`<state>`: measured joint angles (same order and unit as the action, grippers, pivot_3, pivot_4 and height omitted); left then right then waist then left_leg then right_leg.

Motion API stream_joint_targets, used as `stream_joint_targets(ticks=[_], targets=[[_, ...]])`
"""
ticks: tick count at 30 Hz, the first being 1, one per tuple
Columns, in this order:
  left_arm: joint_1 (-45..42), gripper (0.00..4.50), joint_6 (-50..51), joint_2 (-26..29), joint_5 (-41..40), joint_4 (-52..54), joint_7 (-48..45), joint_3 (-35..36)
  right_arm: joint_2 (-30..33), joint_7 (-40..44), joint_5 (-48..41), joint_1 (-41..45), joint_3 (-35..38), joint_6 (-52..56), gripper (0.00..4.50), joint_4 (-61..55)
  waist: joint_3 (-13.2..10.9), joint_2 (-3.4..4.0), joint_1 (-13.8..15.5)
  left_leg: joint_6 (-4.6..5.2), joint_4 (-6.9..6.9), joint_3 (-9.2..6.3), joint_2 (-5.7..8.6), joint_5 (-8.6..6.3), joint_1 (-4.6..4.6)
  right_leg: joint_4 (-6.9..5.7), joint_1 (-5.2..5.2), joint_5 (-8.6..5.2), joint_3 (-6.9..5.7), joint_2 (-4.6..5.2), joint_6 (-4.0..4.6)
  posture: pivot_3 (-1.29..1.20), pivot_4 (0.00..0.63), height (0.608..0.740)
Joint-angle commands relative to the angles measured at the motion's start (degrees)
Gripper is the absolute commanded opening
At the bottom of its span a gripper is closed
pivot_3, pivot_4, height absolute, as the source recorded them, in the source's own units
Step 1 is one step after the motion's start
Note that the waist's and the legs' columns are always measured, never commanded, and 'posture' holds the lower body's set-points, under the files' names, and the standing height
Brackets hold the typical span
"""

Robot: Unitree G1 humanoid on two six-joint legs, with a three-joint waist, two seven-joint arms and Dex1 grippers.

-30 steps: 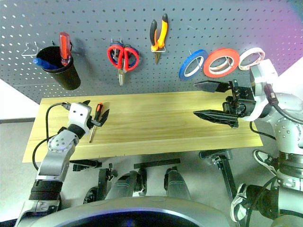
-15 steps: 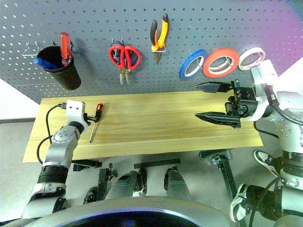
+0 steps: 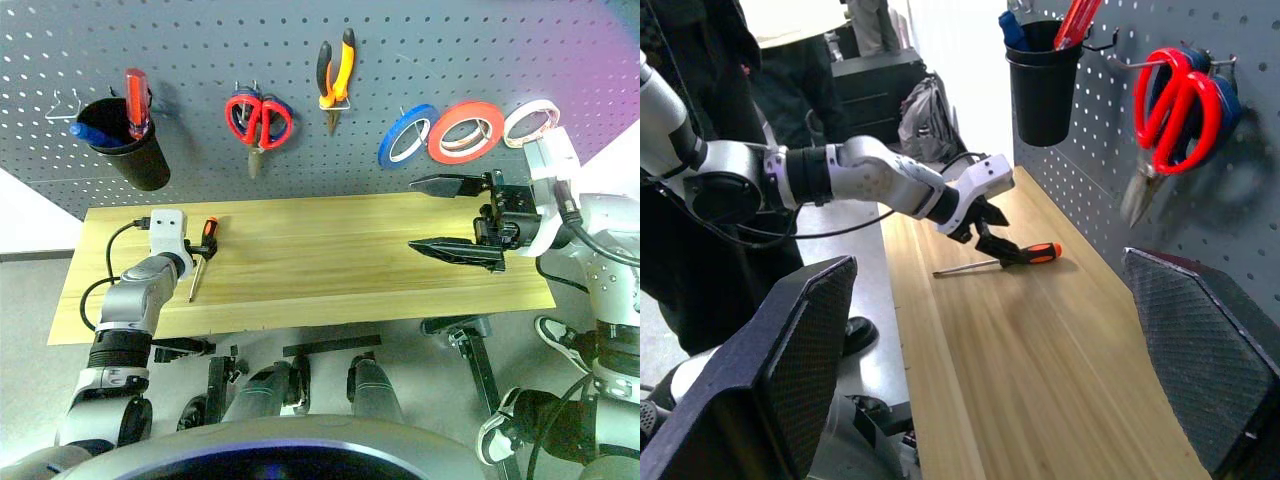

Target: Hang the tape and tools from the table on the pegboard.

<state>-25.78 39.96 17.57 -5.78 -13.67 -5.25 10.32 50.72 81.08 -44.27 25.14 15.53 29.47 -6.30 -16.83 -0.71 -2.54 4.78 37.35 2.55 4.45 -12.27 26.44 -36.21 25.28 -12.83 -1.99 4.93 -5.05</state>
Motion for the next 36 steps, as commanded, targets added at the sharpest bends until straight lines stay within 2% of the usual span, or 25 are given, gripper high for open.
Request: stream_joint_targets(ticks=[1,7,26,34,36], targets=[[-1.58,4.47,5.10,-0.78,-0.81,2.15,1.48,1.00,0.69,-0.46,-0.24,0.36,0.51,-0.52,4.50,-1.63,0.00,0.00,0.00,0.00,0.00,0.02,0.00,0.00,0.00,0.00,0.00,0.00,0.00,0.01,0.00,-0.20,0.298,0.739],[-4.39,4.47,7.88,-0.73,-1.27,-2.04,0.60,0.75,0.51,-0.73,-0.22,0.72,0.21,-0.58,4.50,-1.67,0.00,0.00,-0.06,0.00,0.00,0.05,0.00,0.00,-0.01,0.00,0.02,0.02,0.00,0.01,-0.03,-0.21,0.296,0.739],[-10.47,4.47,0.70,1.99,0.31,-17.37,-1.75,-0.90,0.80,-1.95,-0.18,0.39,0.20,-0.60,4.50,-2.18,0.00,-0.01,-0.08,0.04,-0.04,0.17,0.00,-0.03,0.00,0.03,0.05,0.02,0.00,0.11,-0.04,-0.22,0.300,0.739],[-11.36,4.47,-0.69,1.88,0.19,-19.80,-3.14,-0.68,0.84,-2.34,0.12,0.18,0.15,-0.84,4.50,-2.37,-0.01,-0.01,-0.10,0.04,-0.11,0.20,0.00,-0.03,0.00,0.05,0.09,0.02,0.00,0.12,-0.04,-0.23,0.304,0.739],[-11.51,4.11,-0.98,1.66,0.01,-20.17,-2.98,-0.33,0.89,-2.44,0.14,0.10,0.23,-0.81,4.50,-2.45,-0.01,-0.01,-0.11,0.04,-0.11,0.20,0.00,-0.03,0.01,0.06,0.09,0.02,0.00,0.13,-0.04,-0.23,0.304,0.739]])
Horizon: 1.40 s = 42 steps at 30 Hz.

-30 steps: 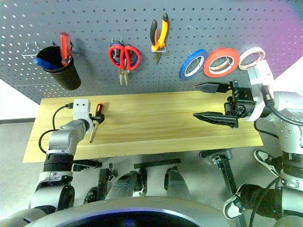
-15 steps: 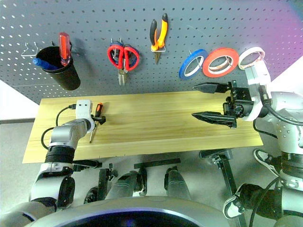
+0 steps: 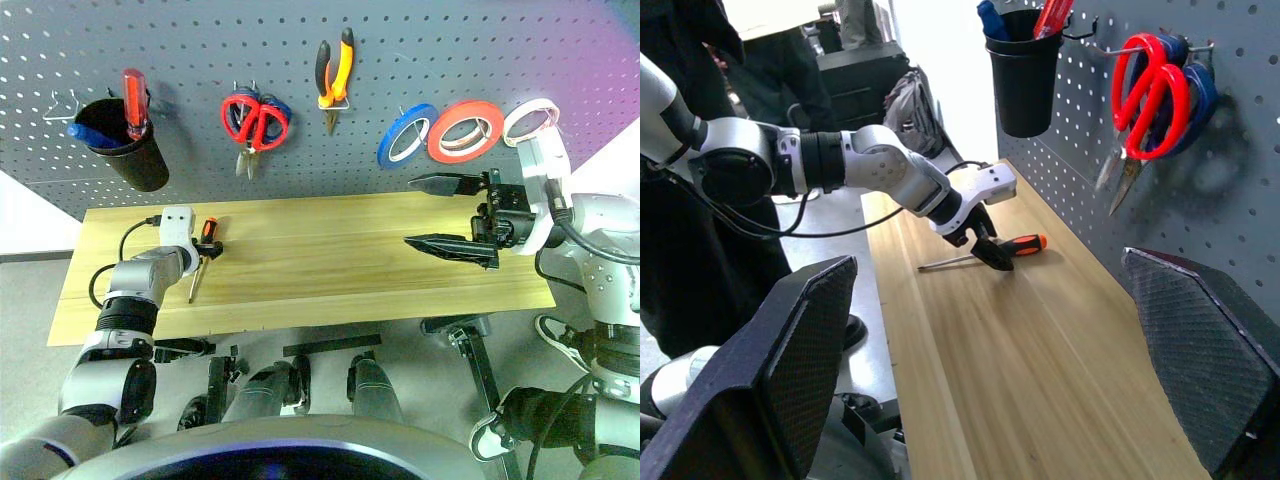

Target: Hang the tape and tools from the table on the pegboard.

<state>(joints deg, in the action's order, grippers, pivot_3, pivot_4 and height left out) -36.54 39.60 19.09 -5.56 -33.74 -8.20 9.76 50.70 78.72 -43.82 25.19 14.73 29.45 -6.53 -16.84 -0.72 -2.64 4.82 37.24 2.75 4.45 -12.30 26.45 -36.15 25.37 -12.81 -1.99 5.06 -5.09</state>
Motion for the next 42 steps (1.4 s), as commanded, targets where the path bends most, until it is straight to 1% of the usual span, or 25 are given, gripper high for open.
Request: stream_joint_targets(ticks=[1,2,3,5,8,11,12,18,24,27,29,31,35,37,42], targets=[[-0.78,3.96,-0.58,0.06,-0.03,-0.23,0.15,0.09,0.90,-0.22,-0.30,0.15,1.03,-0.73,4.50,-2.26,0.00,0.00,-0.01,0.00,0.00,0.00,0.00,0.00,0.00,0.00,0.00,0.00,0.00,0.01,0.00,-0.23,0.304,0.739],[-0.85,3.56,-0.13,-0.07,-0.13,-0.33,-0.08,-0.01,0.91,-0.25,-0.29,0.20,1.03,-0.71,4.50,-2.28,0.00,0.00,-0.01,0.00,0.00,0.01,0.00,0.00,0.00,0.00,0.00,0.00,0.00,0.01,0.00,-0.23,0.305,0.739],[-0.86,3.31,0.23,-0.17,-0.23,-0.36,-0.24,-0.05,0.92,-0.25,-0.28,0.20,1.04,-0.71,4.50,-2.32,0.00,0.00,-0.01,0.00,0.00,0.01,0.00,0.00,0.00,0.00,0.00,0.00,0.00,0.02,0.00,-0.23,0.305,0.739],[-0.81,2.64,0.68,-0.38,-0.43,-0.32,-0.36,0.06,0.92,-0.29,-0.25,0.25,1.05,-0.65,4.50,-2.33,0.00,0.00,-0.03,0.01,0.00,0.02,0.00,0.00,0.00,0.00,0.00,0.00,0.00,0.02,0.00,-0.23,0.303,0.739],[-0.42,1.74,0.85,-0.60,-0.37,0.07,-0.31,0.00,0.84,-0.44,-0.02,0.31,0.99,-0.80,4.50,-2.20,0.00,0.00,-0.03,0.01,-0.01,0.02,0.00,-0.01,-0.01,0.00,0.00,0.00,0.00,0.02,0.00,-0.23,0.301,0.739],[-0.29,0.72,1.22,-0.73,-0.58,0.24,-0.31,0.26,0.80,-0.53,0.02,0.16,1.02,-0.91,4.50,-2.32,0.00,0.00,-0.01,0.01,0.00,0.02,0.00,0.00,-0.01,0.00,0.00,0.00,0.00,0.02,0.00,-0.23,0.296,0.739],[-0.30,0.51,1.69,-0.81,-0.76,0.15,-0.27,0.46,0.69,-0.67,0.10,0.24,1.01,-1.04,4.50,-2.19,0.00,0.00,-0.01,0.01,0.00,0.02,0.00,0.00,-0.01,0.00,0.00,0.00,0.00,0.02,0.00,-0.23,0.294,0.739],[0.74,0.51,2.94,-1.01,-0.85,2.19,-1.35,-0.22,0.67,-0.34,0.04,0.27,0.74,-1.15,4.50,-2.08,0.00,0.00,0.00,0.00,0.00,0.04,0.00,0.00,-0.01,0.00,0.00,0.01,0.00,0.03,-0.01,-0.23,0.288,0.739],[5.56,0.51,4.82,-0.43,1.43,12.42,-2.43,-4.54,1.22,0.81,0.16,-0.98,0.84,-1.04,4.50,-2.07,0.00,0.00,-0.08,0.01,-0.03,0.05,0.00,-0.01,0.00,0.03,0.01,0.01,0.00,0.03,-0.02,-0.23,0.283,0.739],[8.74,0.51,1.64,0.64,2.90,18.15,-3.19,-6.86,1.78,1.74,0.58,-1.60,0.93,-1.20,4.50,-1.46,0.00,0.00,-0.03,0.02,-0.05,0.06,0.00,-0.02,0.00,0.04,0.02,0.01,0.00,0.03,-0.02,-0.23,0.284,0.739],[10.70,0.51,-2.19,0.79,4.28,21.51,-1.92,-7.40,2.18,2.48,1.16,-1.88,0.88,-1.63,4.50,-0.86,0.00,0.00,-0.06,0.02,-0.06,0.06,0.00,-0.02,0.00,0.04,0.02,0.01,0.00,0.04,-0.02,-0.22,0.284,0.739],[13.32,0.51,-7.06,1.48,4.95,25.35,-3.41,-8.61,2.26,2.88,1.42,-1.60,0.92,-1.82,4.50,-0.13,0.00,0.00,-0.05,0.02,-0.06,0.07,0.00,-0.02,0.00,0.04,0.02,0.01,0.00,0.05,-0.01,-0.22,0.283,0.739],[17.22,0.51,-9.43,0.19,1.96,31.65,-5.15,-6.81,2.25,3.53,1.89,-1.13,0.55,-2.29,4.50,0.81,0.00,0.01,0.02,0.02,-0.08,0.09,0.00,-0.03,0.01,0.06,0.04,0.00,0.00,0.08,0.00,-0.20,0.279,0.739],[19.40,0.51,-11.72,1.29,2.67,33.93,-7.08,-8.58,2.23,3.87,2.29,-0.82,0.32,-2.70,4.50,1.50,0.00,0.01,0.01,0.03,-0.08,0.11,0.00,-0.03,0.00,0.08,0.03,0.00,0.00,0.08,0.00,-0.20,0.275,0.739],[24.05,0.51,-17.35,0.97,2.47,38.85,-8.10,-8.57,2.06,4.61,3.21,0.58,-0.38,-3.68,4.50,3.61,0.00,0.01,-0.02,0.04,-0.09,0.13,0.00,-0.04,-0.01,0.08,0.05,0.00,0.00,0.08,0.00,-0.18,0.272,0.739]])
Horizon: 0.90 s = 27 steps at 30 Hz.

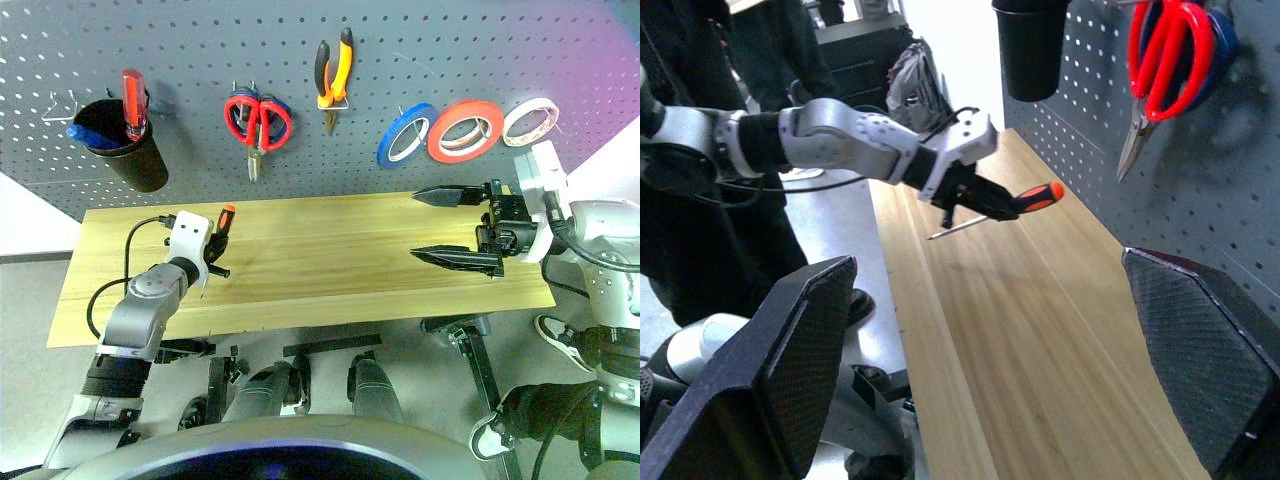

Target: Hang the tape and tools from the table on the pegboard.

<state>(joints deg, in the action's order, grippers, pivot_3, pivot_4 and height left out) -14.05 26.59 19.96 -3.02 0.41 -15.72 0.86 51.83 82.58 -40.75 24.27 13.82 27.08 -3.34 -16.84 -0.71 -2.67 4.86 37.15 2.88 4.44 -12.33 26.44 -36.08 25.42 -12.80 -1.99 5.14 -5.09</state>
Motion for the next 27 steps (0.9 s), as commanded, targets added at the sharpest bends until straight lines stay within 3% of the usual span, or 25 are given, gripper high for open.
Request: stream_joint_targets(ticks=[1,5,12,20,27], targets=[[2.51,0.51,-7.39,0.33,0.27,6.06,-1.10,0.05,0.86,0.92,0.35,1.76,0.37,-1.54,4.50,0.82,0.00,0.00,0.03,0.00,0.00,0.00,0.00,0.00,0.00,-0.01,0.01,0.00,0.00,0.00,0.00,-0.18,0.268,0.739],[3.82,0.51,-16.58,-0.21,-0.50,10.22,-2.40,0.73,0.65,1.38,0.98,2.60,-0.10,-2.29,4.50,2.21,0.00,0.00,0.25,0.00,0.00,0.01,0.00,0.00,0.02,0.00,0.00,-0.01,0.00,0.01,0.03,-0.17,0.262,0.739],[-1.03,0.51,-23.89,0.18,-1.15,14.54,-2.09,3.36,0.32,1.68,0.78,2.56,-0.25,-2.72,4.50,2.96,0.00,0.00,0.20,0.01,0.01,0.09,0.00,-0.01,0.01,0.04,-0.01,0.00,-0.01,0.05,0.02,-0.15,0.252,0.739],[-9.24,0.51,-23.22,2.99,-3.18,19.30,-2.89,6.29,0.05,2.31,2.07,3.48,-0.83,-4.91,4.50,6.10,0.01,0.01,0.25,0.00,0.08,0.10,0.00,0.01,0.01,-0.01,-0.02,0.08,-0.06,0.05,-0.14,-0.13,0.227,0.739],[-20.69,0.51,-21.19,4.47,-4.35,16.27,-1.83,8.71,-0.40,3.59,2.39,4.82,-1.74,-5.93,4.50,7.83,0.04,0.01,0.55,-0.03,0.24,0.10,0.00,0.03,0.01,-0.05,-0.08,0.16,-0.14,0.03,-0.26,-0.12,0.211,0.739]])
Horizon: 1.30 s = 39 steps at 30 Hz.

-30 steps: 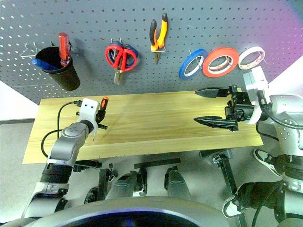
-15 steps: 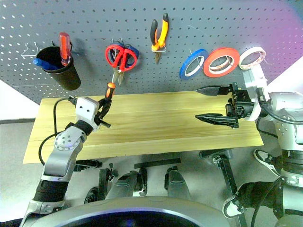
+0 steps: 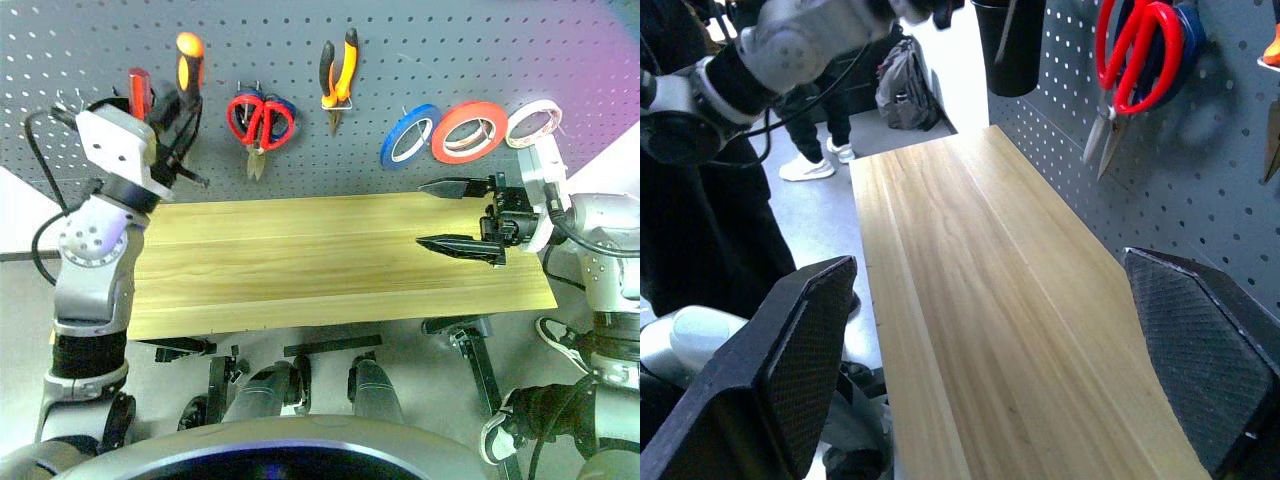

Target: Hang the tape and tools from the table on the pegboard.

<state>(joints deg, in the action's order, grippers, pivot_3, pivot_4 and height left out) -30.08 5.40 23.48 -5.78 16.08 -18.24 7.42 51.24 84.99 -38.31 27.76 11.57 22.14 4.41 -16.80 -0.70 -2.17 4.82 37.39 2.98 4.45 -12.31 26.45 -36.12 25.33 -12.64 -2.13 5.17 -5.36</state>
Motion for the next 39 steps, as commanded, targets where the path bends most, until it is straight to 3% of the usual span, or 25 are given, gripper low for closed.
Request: stream_joint_targets(ticks=[1,8,17,39], targets=[[-5.93,0.51,0.43,1.09,-1.81,0.11,0.73,2.44,0.17,1.36,0.04,1.51,0.42,-1.11,4.50,0.41,0.00,0.00,0.11,-0.01,0.02,0.01,0.00,0.01,0.00,-0.01,-0.01,0.01,0.00,0.00,-0.01,-0.12,0.208,0.739],[-13.78,0.51,2.23,2.93,-2.13,-1.32,1.82,4.00,0.58,2.87,-0.29,1.48,0.94,-1.10,4.50,2.17,0.03,-0.02,0.15,-0.36,0.10,0.01,0.00,0.22,0.00,-0.04,-0.03,0.03,-0.07,-0.04,-0.05,-0.12,0.192,0.739],[-16.14,0.51,2.51,6.06,-2.18,-3.10,2.40,6.14,0.79,3.01,0.33,1.60,1.00,-1.78,4.50,3.11,0.25,-0.04,0.01,-0.36,0.41,0.01,0.00,0.22,0.00,-0.13,-0.15,0.11,-0.09,-0.07,-0.15,-0.12,0.178,0.739],[-5.21,0.51,-8.24,5.89,0.07,-13.21,5.21,8.40,1.79,3.83,-2.26,2.94,3.50,2.01,4.50,3.05,0.93,0.02,-0.07,-0.34,0.57,0.01,0.00,0.20,0.00,-0.14,-0.20,0.22,-0.08,-0.04,-0.19,-0.14,0.199,0.739]])
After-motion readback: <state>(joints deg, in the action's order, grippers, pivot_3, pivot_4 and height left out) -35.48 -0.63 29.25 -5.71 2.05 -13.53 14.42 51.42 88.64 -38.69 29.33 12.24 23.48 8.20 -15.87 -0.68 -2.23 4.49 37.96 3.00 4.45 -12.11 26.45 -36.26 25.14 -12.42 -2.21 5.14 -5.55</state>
